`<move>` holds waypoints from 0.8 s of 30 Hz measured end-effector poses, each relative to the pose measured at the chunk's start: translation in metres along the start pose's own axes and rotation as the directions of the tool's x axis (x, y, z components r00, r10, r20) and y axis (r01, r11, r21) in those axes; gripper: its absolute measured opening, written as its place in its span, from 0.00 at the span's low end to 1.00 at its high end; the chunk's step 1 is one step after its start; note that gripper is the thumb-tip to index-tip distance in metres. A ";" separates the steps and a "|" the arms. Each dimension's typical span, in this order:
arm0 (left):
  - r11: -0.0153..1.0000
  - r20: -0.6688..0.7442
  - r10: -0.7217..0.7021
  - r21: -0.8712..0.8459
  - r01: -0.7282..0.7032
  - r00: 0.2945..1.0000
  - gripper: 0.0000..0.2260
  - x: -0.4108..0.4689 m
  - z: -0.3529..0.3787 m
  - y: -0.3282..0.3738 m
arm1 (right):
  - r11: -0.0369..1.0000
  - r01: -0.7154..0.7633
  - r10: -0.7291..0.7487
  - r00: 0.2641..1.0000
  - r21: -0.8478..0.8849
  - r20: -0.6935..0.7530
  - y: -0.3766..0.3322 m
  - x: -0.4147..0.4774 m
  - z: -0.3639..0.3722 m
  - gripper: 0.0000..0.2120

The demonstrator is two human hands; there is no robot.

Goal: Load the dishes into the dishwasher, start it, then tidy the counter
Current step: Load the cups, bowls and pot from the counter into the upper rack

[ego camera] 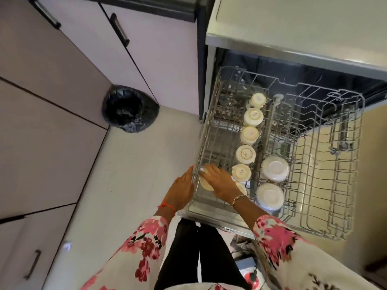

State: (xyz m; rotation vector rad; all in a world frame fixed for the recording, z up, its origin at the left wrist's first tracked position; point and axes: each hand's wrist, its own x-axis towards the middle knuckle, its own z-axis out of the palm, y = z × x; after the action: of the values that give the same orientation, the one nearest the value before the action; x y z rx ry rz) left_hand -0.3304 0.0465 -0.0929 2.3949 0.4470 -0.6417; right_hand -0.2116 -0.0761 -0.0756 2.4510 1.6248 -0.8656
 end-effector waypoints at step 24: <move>0.998 0.000 -0.023 0.057 0.023 1.000 0.25 -0.008 -0.019 0.009 | 0.966 -0.101 0.100 0.995 0.239 0.020 0.011 -0.001 0.013 0.42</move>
State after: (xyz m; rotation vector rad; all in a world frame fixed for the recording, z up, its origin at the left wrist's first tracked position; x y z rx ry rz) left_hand -0.3266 0.0509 -0.0715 2.4466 0.4625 -0.6746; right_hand -0.2075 -0.0863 -0.0887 2.6562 1.4545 -1.1138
